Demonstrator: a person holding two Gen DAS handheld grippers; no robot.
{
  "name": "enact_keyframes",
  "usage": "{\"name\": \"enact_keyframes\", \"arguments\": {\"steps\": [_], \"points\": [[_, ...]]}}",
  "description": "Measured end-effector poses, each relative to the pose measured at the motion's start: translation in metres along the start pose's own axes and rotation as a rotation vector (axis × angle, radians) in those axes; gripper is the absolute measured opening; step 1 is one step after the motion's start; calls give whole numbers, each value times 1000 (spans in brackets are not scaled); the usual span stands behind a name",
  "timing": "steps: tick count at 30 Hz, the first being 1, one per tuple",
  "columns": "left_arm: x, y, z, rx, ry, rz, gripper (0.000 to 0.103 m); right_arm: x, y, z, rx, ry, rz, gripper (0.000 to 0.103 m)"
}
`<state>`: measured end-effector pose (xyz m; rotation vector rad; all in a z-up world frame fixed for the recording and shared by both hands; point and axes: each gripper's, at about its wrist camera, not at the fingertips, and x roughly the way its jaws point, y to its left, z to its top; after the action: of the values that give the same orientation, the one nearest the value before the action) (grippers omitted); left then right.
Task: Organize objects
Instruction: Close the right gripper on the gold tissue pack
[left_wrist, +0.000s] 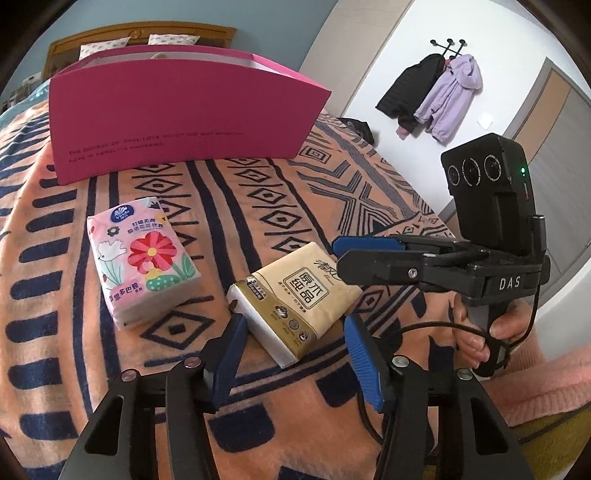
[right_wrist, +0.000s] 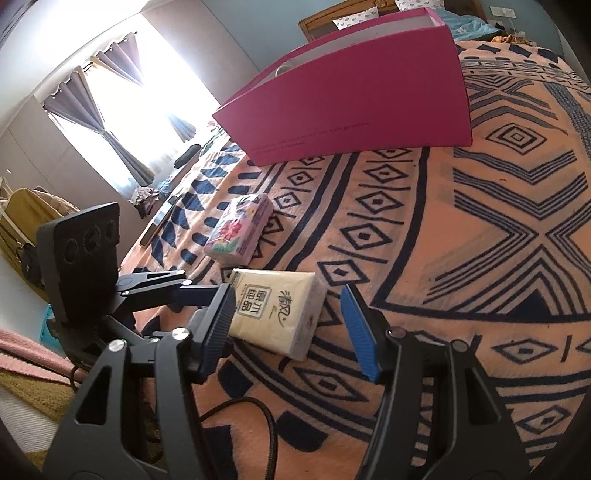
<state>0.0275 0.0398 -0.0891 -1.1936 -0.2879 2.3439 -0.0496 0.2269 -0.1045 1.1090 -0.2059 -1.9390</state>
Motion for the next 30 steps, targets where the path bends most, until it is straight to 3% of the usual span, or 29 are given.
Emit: {"name": "enact_keyframes", "arguments": {"steps": [4, 9, 16, 30], "points": [[2, 5, 2, -29, 4, 2, 48, 2, 0, -1, 7, 5, 5, 57], [4, 8, 3, -40, 7, 1, 44, 6, -2, -5, 18, 20, 13, 45], [5, 6, 6, -29, 12, 13, 42, 5, -6, -6, 25, 23, -5, 36], [-3, -3, 32, 19, -43, 26, 42, -11, -2, 9, -6, -42, -33, 36]]}}
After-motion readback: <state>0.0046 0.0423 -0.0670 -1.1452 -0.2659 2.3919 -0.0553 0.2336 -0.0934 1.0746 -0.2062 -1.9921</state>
